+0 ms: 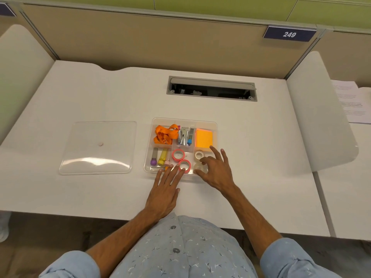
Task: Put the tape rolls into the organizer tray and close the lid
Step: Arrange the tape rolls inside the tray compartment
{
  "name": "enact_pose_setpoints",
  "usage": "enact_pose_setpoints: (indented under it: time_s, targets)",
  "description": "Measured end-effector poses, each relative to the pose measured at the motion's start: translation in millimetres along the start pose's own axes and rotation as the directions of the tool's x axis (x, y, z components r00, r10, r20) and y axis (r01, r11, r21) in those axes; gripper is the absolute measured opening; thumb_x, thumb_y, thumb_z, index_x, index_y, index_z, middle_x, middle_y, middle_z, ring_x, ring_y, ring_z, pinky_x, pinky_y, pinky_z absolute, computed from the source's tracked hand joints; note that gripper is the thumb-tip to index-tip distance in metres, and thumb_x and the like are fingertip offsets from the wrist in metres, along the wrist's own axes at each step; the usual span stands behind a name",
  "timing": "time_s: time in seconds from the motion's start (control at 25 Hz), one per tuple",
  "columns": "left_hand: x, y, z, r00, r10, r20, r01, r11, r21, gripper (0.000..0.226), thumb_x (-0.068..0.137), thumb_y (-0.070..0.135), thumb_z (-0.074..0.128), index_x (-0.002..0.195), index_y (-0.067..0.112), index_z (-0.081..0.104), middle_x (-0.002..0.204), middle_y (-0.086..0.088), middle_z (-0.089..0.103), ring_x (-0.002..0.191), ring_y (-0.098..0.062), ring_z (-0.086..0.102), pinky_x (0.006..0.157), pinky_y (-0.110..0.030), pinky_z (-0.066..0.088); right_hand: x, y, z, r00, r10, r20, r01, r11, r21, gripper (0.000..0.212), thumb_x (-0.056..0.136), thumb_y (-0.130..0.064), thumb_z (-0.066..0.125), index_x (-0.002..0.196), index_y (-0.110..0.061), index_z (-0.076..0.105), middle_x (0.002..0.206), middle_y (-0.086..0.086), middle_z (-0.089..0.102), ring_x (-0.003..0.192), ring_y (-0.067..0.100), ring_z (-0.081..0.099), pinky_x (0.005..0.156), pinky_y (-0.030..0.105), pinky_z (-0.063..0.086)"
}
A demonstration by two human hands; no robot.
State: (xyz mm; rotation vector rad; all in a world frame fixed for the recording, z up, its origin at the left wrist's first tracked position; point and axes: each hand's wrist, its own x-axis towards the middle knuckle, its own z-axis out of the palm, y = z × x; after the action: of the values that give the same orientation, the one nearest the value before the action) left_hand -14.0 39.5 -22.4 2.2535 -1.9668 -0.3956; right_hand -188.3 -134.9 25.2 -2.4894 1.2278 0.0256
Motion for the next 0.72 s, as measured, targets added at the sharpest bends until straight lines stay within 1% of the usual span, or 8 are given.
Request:
enact_pose_setpoints:
  time_s: [0.08,0.16,0.24,0.36,0.48,0.64,0.72]
  targets:
    - [0,-1,1,1.0,-0.002,0.006,0.001,1.0,0.007,0.067,0.109,0.041,0.051,0.168,0.022,0.023,0.177,-0.006,0.019,0.165,-0.029,0.015,0.134,-0.055,0.009,1,3,-2,1.0,0.006,-0.014,-0.006,1.0,-0.003,0.042,0.102,-0.055,0.059,0.127,-0.026,0.076,0.142,-0.005,0.072,0.165,0.017,0.024,0.138,0.053,0.005]
    - [0,-1,1,1.0,-0.001,0.006,0.001,1.0,0.009,0.068,0.11,0.04,0.048,0.168,0.023,0.02,0.178,-0.004,0.015,0.166,-0.028,0.012,0.135,-0.053,0.004,2,7,-5,1.0,0.01,-0.012,-0.011,0.998,-0.054,0.033,0.103,-0.045,0.06,0.127,-0.028,0.076,0.143,-0.007,0.071,0.166,0.017,0.022,0.138,0.052,0.005]
    - [-1,-1,1,1.0,0.003,-0.003,-0.003,1.0,0.009,0.068,0.109,0.038,0.049,0.168,0.022,0.02,0.178,-0.005,0.017,0.166,-0.027,0.013,0.135,-0.054,0.006,3,12,-9,0.999,0.03,-0.017,-0.031,0.992,-0.121,0.029,0.102,-0.038,0.061,0.126,-0.029,0.076,0.144,-0.008,0.069,0.166,0.019,0.022,0.138,0.053,0.006]
    - [-1,-1,2,1.0,0.0,0.007,0.0,1.0,0.0,0.067,0.11,0.039,0.046,0.169,0.023,0.017,0.178,-0.004,0.015,0.166,-0.026,0.009,0.136,-0.054,0.006,5,16,-12,0.997,0.058,0.045,-0.047,0.974,-0.222,0.031,0.102,-0.043,0.062,0.125,-0.028,0.076,0.15,-0.007,0.064,0.167,0.021,0.018,0.137,0.055,0.003]
    - [-1,-1,1,1.0,0.002,0.009,-0.002,1.0,-0.007,0.067,0.11,0.038,0.047,0.169,0.023,0.018,0.178,-0.005,0.016,0.166,-0.027,0.011,0.136,-0.056,0.009,10,13,-11,0.992,0.067,0.107,-0.035,0.96,-0.279,0.034,0.101,-0.047,0.064,0.123,-0.025,0.078,0.153,-0.003,0.061,0.168,0.023,0.014,0.137,0.058,0.001]
    - [-1,-1,1,1.0,-0.001,0.02,0.001,1.0,-0.009,0.067,0.111,0.039,0.044,0.169,0.024,0.015,0.179,-0.003,0.012,0.167,-0.027,0.009,0.136,-0.055,0.009,15,10,-11,0.992,0.059,0.114,-0.021,0.95,-0.312,0.032,0.101,-0.045,0.065,0.119,-0.022,0.079,0.152,0.001,0.063,0.168,0.025,0.015,0.136,0.061,0.002]
    - [-1,-2,1,1.0,-0.003,0.021,0.003,1.0,-0.006,0.067,0.111,0.04,0.044,0.169,0.025,0.014,0.179,-0.003,0.012,0.167,-0.027,0.008,0.137,-0.055,0.008,16,9,-11,0.992,0.059,0.112,-0.02,0.946,-0.323,0.035,0.101,-0.047,0.065,0.121,-0.021,0.079,0.155,0.001,0.06,0.168,0.026,0.013,0.136,0.062,0.002]
